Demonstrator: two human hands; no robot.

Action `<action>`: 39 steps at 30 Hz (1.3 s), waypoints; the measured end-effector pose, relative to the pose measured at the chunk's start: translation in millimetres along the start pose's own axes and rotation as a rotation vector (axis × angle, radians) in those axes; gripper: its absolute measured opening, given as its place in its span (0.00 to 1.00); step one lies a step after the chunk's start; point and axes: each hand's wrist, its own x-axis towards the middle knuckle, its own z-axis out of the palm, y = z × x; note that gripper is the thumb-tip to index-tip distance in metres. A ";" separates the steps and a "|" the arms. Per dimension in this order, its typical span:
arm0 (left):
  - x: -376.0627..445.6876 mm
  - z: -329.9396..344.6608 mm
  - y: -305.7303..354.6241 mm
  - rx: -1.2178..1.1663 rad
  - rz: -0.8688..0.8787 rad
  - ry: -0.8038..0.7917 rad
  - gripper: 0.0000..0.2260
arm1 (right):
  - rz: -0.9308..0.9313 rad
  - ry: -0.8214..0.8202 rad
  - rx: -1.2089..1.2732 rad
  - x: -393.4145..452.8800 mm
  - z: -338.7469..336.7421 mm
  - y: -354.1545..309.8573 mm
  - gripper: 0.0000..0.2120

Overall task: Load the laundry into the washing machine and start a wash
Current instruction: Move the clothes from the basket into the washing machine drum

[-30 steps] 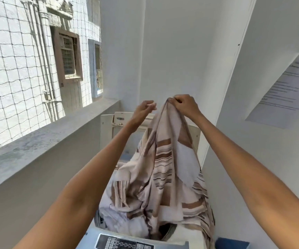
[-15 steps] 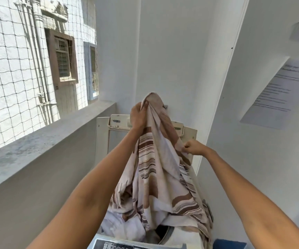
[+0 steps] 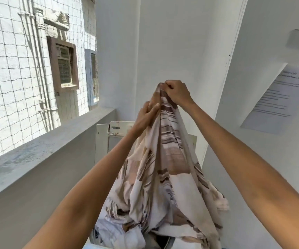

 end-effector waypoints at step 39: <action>-7.5 -6.7 -25.2 0.308 -0.043 0.439 0.13 | 0.245 -0.540 -0.060 -133.1 67.7 109.3 0.17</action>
